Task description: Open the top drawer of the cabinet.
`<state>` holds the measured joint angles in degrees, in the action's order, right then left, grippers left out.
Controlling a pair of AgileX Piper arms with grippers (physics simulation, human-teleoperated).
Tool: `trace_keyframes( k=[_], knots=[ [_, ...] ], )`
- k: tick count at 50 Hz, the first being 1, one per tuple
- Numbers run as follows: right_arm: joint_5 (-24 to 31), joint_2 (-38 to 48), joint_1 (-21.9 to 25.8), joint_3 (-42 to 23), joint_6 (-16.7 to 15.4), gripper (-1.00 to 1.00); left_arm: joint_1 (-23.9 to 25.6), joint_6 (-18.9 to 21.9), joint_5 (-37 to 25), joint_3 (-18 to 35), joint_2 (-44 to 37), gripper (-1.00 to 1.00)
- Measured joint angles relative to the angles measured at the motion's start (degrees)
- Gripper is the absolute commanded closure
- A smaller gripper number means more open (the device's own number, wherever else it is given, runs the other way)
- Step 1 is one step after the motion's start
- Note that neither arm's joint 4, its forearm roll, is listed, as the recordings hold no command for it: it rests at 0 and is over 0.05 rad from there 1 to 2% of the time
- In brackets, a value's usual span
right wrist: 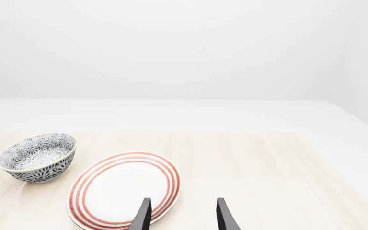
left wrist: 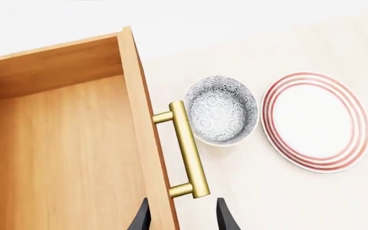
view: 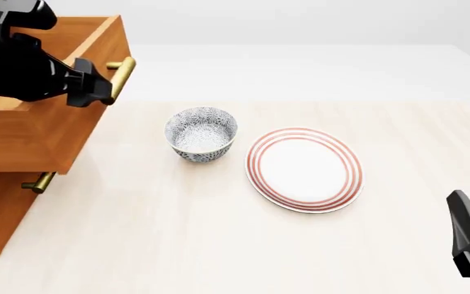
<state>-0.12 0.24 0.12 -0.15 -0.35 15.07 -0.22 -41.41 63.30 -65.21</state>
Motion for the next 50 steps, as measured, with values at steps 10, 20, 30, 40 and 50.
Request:
trace_keyframes(
  k=[10,20,30,40,50],
  knots=[
    [0.00,0.00,0.00,0.00,0.00,-1.00,2.09,-0.38,0.10,0.53,-0.80,-1.00],
    [0.00,0.00,0.00,0.00,0.00,-1.00,4.22,-0.72,0.21,1.21,-1.79,-1.00],
    [0.00,0.00,0.00,0.00,0.00,-1.00,4.71,-2.05,-0.08,1.46,-1.95,-1.00],
    [0.00,0.00,0.00,0.00,0.00,-1.00,5.09,-2.94,-0.59,1.83,-2.18,-1.00],
    [0.00,0.00,0.00,0.00,0.00,-1.00,5.14,-2.42,-1.99,2.74,-2.61,-1.00]
  ],
)
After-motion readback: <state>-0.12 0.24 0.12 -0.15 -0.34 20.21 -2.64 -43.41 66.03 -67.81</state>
